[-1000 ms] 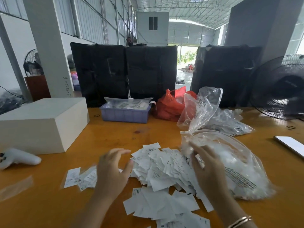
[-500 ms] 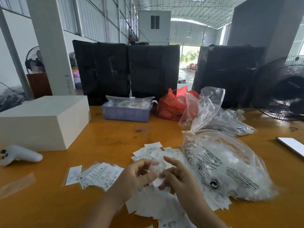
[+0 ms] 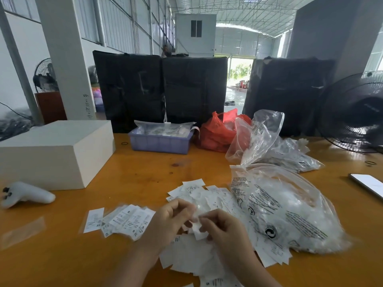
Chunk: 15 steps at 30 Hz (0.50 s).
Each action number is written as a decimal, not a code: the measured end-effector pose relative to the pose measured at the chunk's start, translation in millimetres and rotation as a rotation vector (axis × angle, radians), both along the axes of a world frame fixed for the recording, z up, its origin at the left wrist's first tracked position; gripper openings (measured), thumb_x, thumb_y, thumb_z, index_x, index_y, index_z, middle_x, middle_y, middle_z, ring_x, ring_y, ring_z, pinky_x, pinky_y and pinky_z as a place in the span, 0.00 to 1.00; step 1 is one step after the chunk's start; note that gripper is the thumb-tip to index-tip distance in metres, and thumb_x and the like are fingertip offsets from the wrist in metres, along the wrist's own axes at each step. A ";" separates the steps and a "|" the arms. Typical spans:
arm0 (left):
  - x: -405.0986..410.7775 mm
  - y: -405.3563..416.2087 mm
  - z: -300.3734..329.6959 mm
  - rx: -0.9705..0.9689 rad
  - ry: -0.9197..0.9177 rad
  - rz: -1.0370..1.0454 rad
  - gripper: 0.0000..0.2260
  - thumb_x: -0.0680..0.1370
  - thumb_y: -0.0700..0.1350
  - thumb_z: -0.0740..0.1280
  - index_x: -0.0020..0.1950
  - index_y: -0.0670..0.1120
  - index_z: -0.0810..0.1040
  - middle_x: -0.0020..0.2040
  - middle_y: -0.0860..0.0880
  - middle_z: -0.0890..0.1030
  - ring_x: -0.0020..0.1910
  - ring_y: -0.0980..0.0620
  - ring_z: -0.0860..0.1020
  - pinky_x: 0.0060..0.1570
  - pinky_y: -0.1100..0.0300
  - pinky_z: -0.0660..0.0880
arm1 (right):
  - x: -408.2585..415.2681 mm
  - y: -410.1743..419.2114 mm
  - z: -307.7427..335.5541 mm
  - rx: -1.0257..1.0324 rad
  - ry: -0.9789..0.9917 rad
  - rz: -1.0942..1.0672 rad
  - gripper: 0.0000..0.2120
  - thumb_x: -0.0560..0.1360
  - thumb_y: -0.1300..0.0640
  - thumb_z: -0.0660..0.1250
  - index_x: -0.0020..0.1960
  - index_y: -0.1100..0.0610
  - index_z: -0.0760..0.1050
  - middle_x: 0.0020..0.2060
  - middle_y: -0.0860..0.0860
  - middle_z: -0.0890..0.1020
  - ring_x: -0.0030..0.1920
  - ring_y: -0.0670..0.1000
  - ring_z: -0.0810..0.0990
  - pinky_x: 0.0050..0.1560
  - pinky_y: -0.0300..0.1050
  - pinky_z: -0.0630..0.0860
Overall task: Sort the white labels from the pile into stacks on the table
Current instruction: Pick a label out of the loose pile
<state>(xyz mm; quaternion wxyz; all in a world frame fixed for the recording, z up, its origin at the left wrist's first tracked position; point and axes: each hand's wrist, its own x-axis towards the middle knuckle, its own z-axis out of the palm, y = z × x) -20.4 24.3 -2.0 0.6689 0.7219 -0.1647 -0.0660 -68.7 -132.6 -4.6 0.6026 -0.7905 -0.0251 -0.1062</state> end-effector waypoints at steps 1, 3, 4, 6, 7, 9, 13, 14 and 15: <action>-0.2 -0.4 0.3 -0.011 0.047 -0.035 0.21 0.63 0.66 0.73 0.46 0.53 0.81 0.41 0.50 0.84 0.40 0.55 0.81 0.38 0.64 0.74 | 1.1 -1.5 0.7 0.089 0.012 -0.013 0.05 0.75 0.62 0.69 0.42 0.54 0.80 0.32 0.50 0.83 0.30 0.44 0.78 0.30 0.35 0.73; -0.6 -1.7 -0.1 0.040 0.073 -0.068 0.25 0.60 0.67 0.74 0.50 0.53 0.79 0.45 0.51 0.84 0.44 0.53 0.82 0.41 0.61 0.74 | 2.6 -3.9 3.8 0.213 0.023 -0.033 0.04 0.74 0.64 0.69 0.41 0.58 0.79 0.31 0.52 0.83 0.28 0.44 0.78 0.28 0.34 0.71; -1.6 -2.6 -0.4 0.065 0.050 -0.055 0.22 0.61 0.65 0.75 0.48 0.54 0.79 0.45 0.50 0.84 0.45 0.53 0.82 0.42 0.61 0.75 | 3.5 -4.7 3.9 0.213 0.020 -0.030 0.04 0.74 0.64 0.69 0.41 0.59 0.78 0.31 0.52 0.84 0.29 0.44 0.79 0.28 0.33 0.71; -2.7 -3.7 0.0 0.051 0.006 0.049 0.07 0.70 0.56 0.74 0.42 0.55 0.81 0.43 0.50 0.85 0.46 0.52 0.82 0.43 0.60 0.76 | 4.4 -4.0 3.5 0.158 0.012 0.005 0.04 0.74 0.63 0.69 0.41 0.59 0.78 0.33 0.51 0.84 0.31 0.43 0.80 0.30 0.32 0.72; -2.4 -3.1 0.2 0.014 0.015 0.103 0.03 0.74 0.50 0.71 0.41 0.53 0.82 0.43 0.49 0.85 0.46 0.51 0.83 0.44 0.60 0.76 | 3.9 -3.2 4.2 0.134 0.000 0.020 0.04 0.74 0.62 0.69 0.41 0.58 0.78 0.34 0.51 0.84 0.32 0.43 0.81 0.31 0.32 0.72; -0.7 0.2 1.1 -0.115 0.067 0.181 0.06 0.78 0.41 0.66 0.42 0.48 0.80 0.45 0.48 0.86 0.47 0.51 0.83 0.44 0.58 0.76 | 4.6 -4.8 4.4 0.070 -0.056 -0.013 0.05 0.76 0.61 0.68 0.41 0.54 0.78 0.36 0.47 0.84 0.34 0.42 0.80 0.33 0.33 0.73; 1.5 6.6 7.9 -0.372 0.185 0.261 0.05 0.79 0.37 0.62 0.44 0.42 0.75 0.46 0.42 0.85 0.46 0.46 0.84 0.42 0.56 0.76 | 6.7 -16.7 1.3 -0.618 -0.245 -0.026 0.03 0.76 0.49 0.65 0.48 0.41 0.75 0.44 0.34 0.76 0.49 0.35 0.72 0.52 0.33 0.67; 2.0 7.8 8.5 -0.395 0.198 0.294 0.05 0.79 0.36 0.61 0.45 0.42 0.75 0.44 0.42 0.85 0.45 0.46 0.84 0.41 0.56 0.76 | 7.4 -18.0 -1.3 -0.818 -0.274 0.017 0.08 0.76 0.45 0.63 0.54 0.39 0.75 0.50 0.32 0.72 0.53 0.35 0.68 0.57 0.34 0.61; 2.7 8.5 8.7 -0.400 0.206 0.325 0.06 0.79 0.36 0.61 0.45 0.42 0.75 0.43 0.41 0.85 0.44 0.46 0.84 0.40 0.56 0.76 | 9.7 -19.5 -6.2 -0.942 -0.281 0.058 0.13 0.75 0.42 0.62 0.59 0.39 0.74 0.54 0.35 0.70 0.57 0.38 0.66 0.59 0.36 0.58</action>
